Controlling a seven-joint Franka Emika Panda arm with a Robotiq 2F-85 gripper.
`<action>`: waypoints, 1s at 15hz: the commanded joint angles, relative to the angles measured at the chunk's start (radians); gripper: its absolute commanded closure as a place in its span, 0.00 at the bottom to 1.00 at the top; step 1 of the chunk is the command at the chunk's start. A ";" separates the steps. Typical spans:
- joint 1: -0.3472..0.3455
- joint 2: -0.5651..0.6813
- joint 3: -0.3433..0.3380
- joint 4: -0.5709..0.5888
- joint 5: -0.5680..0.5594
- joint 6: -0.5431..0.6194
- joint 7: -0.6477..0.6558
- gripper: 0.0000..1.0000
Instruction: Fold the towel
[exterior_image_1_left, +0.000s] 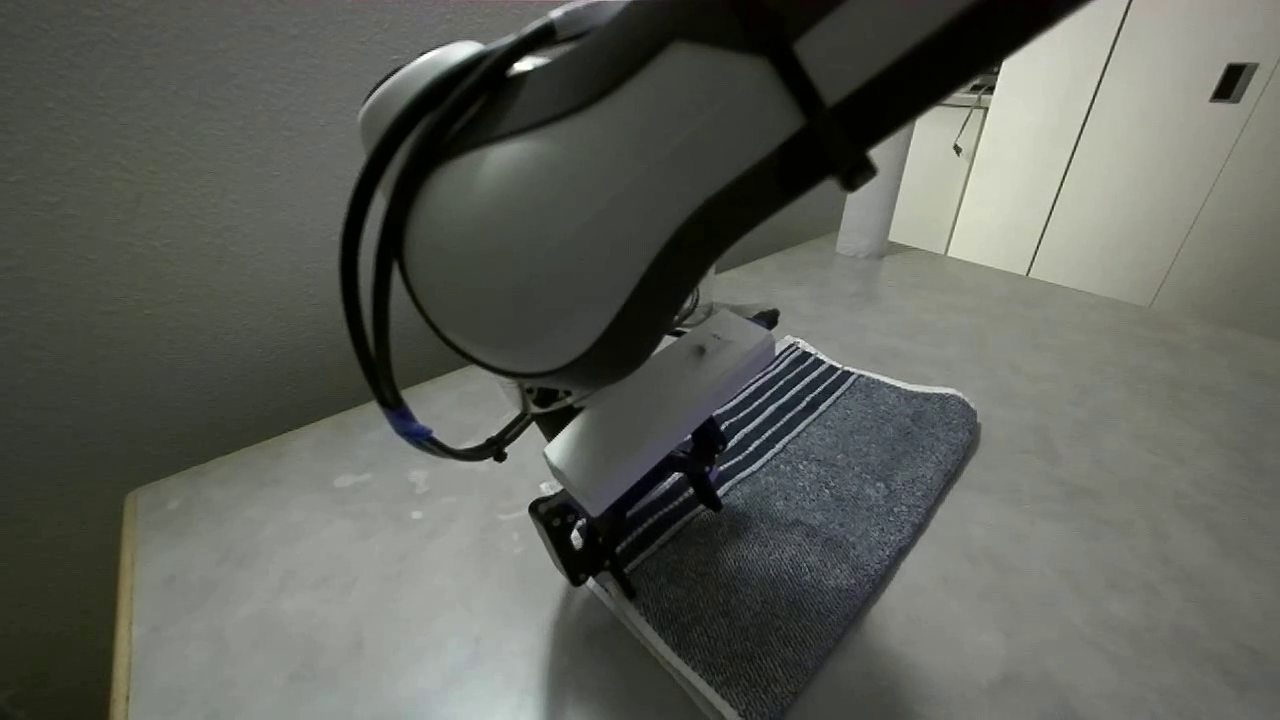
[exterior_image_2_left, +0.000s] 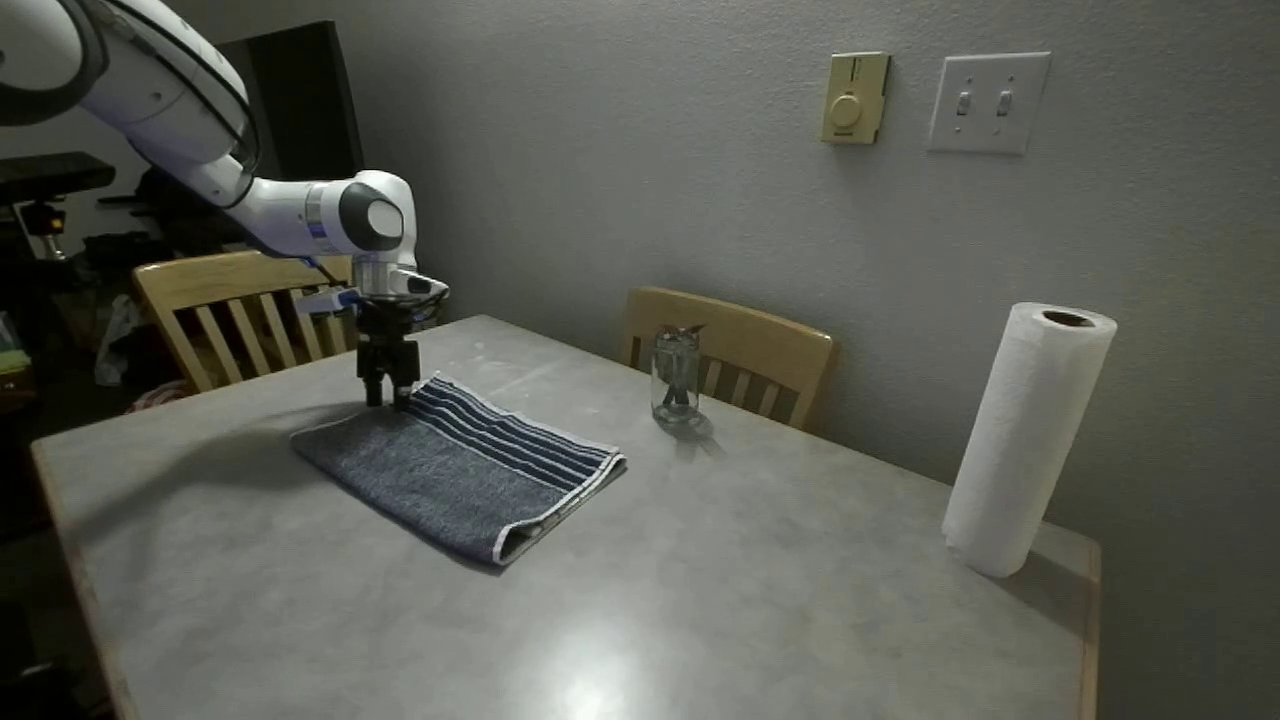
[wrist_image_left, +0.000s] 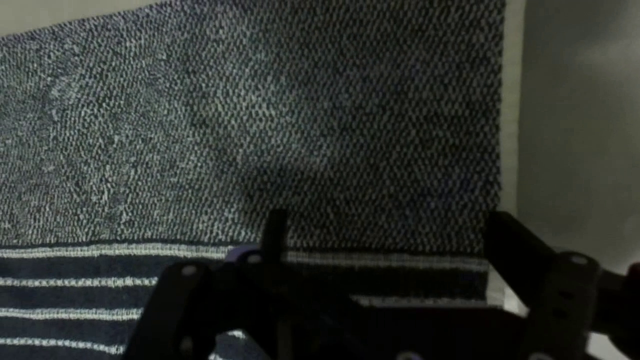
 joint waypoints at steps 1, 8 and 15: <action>0.005 0.024 -0.003 0.035 -0.012 -0.026 -0.013 0.00; 0.003 0.021 0.012 0.044 -0.002 0.017 -0.024 0.00; -0.003 0.071 0.030 0.072 0.012 0.025 -0.065 0.00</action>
